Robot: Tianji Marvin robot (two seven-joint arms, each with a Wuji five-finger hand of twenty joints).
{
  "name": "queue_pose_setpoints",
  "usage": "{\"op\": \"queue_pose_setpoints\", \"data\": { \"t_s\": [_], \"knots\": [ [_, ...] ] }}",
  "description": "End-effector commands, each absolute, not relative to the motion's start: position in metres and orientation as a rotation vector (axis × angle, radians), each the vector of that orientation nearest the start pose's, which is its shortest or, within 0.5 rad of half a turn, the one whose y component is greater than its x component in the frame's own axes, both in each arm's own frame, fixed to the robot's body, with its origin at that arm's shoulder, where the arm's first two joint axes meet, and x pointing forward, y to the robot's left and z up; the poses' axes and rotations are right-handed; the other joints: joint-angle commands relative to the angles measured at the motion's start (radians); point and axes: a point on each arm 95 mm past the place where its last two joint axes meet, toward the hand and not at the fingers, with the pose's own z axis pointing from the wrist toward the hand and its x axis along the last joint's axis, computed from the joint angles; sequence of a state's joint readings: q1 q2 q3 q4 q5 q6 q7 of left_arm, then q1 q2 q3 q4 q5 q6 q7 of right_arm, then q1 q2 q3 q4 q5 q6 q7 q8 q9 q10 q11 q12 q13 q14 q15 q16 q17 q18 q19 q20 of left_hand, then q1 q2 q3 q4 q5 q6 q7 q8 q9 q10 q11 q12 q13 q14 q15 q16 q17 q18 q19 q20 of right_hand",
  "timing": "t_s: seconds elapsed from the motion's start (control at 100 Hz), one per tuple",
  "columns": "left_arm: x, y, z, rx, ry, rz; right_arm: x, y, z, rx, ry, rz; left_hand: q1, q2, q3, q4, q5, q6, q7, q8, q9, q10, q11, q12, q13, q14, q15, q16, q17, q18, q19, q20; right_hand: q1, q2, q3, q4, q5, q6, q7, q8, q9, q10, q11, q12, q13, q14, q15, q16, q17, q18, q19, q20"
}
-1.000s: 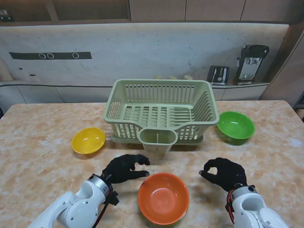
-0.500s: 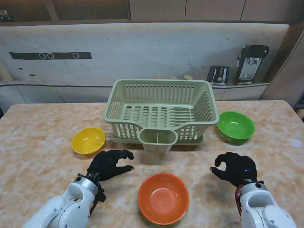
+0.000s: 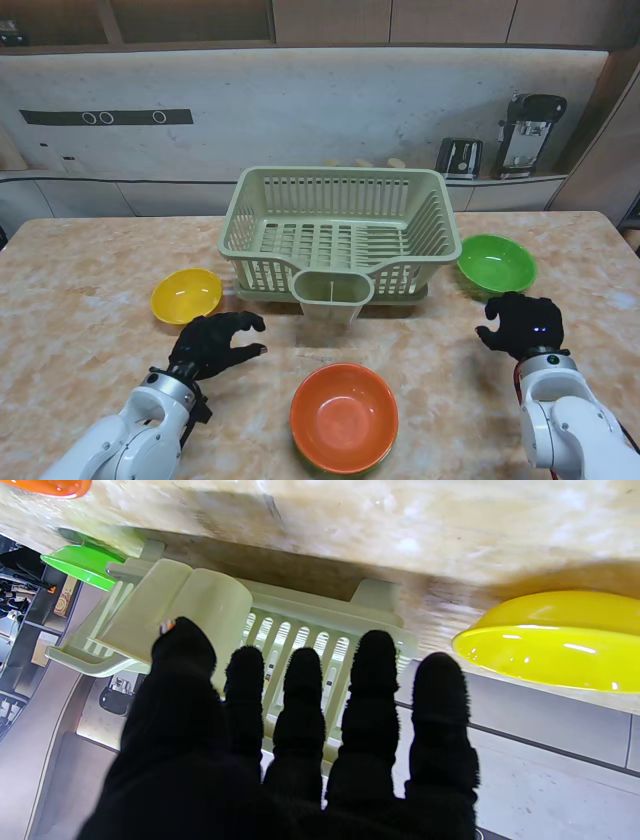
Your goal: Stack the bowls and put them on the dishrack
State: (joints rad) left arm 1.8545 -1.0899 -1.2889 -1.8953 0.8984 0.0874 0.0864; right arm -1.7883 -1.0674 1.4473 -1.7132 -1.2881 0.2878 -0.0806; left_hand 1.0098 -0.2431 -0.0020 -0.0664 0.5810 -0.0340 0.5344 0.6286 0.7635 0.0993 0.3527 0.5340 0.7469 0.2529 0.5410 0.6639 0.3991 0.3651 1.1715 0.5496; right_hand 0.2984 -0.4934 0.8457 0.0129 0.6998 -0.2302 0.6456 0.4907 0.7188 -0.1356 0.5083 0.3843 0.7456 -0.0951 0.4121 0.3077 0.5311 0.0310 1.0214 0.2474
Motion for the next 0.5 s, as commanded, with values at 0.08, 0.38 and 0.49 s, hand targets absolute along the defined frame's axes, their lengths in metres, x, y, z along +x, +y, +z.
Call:
{"op": "queue_pose_setpoints", "data": {
  "t_s": [0.08,0.38,0.49],
  "knots": [
    [0.323,-0.013,-0.303,-1.361,1.333,-1.589,0.382,-0.109,-0.317,1.109,1.256,0.956,0.03,-0.008,-0.011,0.002,0.016,-0.015,0.018,0.013,0.022,-0.019,0.018,0.013,0.016,-0.002,0.013,0.008,0.008,-0.003,0.015,0.018,-0.052,-0.073,0.063,-0.026,-0.036,0.034,-0.039,0.017,-0.03,-0.003,-0.027,-0.042,-0.042,-0.007,-0.045,-0.041,-0.032,-0.026,-0.053,-0.041],
    [0.323,-0.013,-0.304,-1.361,1.335,-1.588,0.417,-0.116,-0.331,1.096,1.309,0.929,0.031,-0.009,-0.011,0.002,0.016,-0.015,0.022,0.012,0.026,-0.019,0.022,0.017,0.019,-0.003,0.017,0.01,0.012,-0.006,0.02,0.02,-0.076,-0.106,0.027,-0.054,-0.199,0.102,-0.127,-0.015,-0.221,0.037,-0.038,-0.087,-0.192,0.001,-0.135,-0.081,-0.148,-0.05,-0.2,-0.099],
    [0.324,-0.013,-0.304,-1.362,1.336,-1.59,0.427,-0.116,-0.334,1.08,1.332,0.912,0.031,-0.009,-0.011,0.002,0.015,-0.015,0.023,0.012,0.027,-0.021,0.024,0.018,0.021,-0.005,0.019,0.011,0.014,-0.008,0.022,0.021,-0.076,-0.1,-0.001,-0.054,-0.235,0.117,-0.137,-0.021,-0.269,0.039,0.007,-0.079,-0.206,0.0,-0.119,-0.074,-0.152,-0.047,-0.184,-0.087]
  ]
}}
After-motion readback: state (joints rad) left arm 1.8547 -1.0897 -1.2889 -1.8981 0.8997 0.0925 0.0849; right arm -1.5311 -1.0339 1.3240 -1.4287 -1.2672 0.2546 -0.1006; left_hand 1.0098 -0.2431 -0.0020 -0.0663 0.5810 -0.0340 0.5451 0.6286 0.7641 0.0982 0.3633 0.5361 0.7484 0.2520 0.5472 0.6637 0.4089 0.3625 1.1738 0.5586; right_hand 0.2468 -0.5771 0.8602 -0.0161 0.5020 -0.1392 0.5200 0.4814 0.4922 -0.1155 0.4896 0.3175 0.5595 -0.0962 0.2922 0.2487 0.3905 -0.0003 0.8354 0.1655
